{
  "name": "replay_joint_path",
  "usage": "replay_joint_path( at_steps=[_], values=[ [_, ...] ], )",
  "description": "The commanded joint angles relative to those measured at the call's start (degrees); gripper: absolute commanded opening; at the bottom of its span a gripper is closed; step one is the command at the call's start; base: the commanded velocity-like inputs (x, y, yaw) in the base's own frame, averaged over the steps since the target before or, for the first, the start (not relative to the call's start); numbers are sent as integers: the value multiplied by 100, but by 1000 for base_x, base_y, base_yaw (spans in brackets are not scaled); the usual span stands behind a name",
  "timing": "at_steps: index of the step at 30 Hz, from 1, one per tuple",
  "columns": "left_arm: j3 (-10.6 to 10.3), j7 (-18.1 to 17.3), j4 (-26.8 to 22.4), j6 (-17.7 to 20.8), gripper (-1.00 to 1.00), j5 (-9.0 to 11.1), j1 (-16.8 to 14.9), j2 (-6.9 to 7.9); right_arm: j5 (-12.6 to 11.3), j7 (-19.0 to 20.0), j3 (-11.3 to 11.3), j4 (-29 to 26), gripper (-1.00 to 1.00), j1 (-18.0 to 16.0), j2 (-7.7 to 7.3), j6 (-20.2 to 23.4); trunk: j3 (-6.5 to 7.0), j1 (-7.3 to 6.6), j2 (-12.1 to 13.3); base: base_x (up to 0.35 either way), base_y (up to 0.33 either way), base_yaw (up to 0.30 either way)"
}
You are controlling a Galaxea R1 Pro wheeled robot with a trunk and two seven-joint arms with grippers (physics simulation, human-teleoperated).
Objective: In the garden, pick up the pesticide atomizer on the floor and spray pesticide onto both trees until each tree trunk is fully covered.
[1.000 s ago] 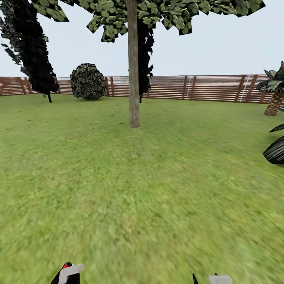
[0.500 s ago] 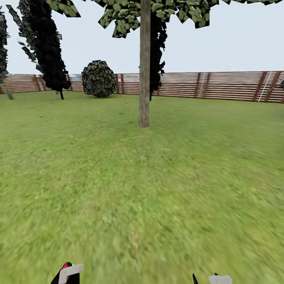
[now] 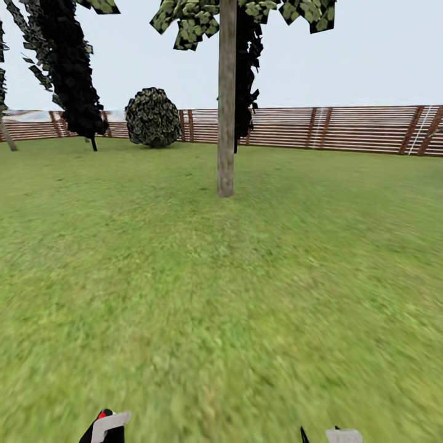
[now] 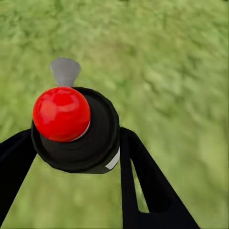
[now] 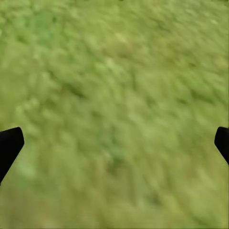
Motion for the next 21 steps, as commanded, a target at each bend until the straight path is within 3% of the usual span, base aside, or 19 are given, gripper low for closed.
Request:
replay_joint_path(
  at_steps=[1,21],
  values=[
    [0,0,-1,1,-100,-1,0,0,-1,0,0,0,100,0,0,-1,-8,0,0,334,0,0],
    [0,0,-1,-6,-100,-4,0,0,-4,-1,0,0,100,0,0,-8,-102,0,0,334,0,0]
  ],
)
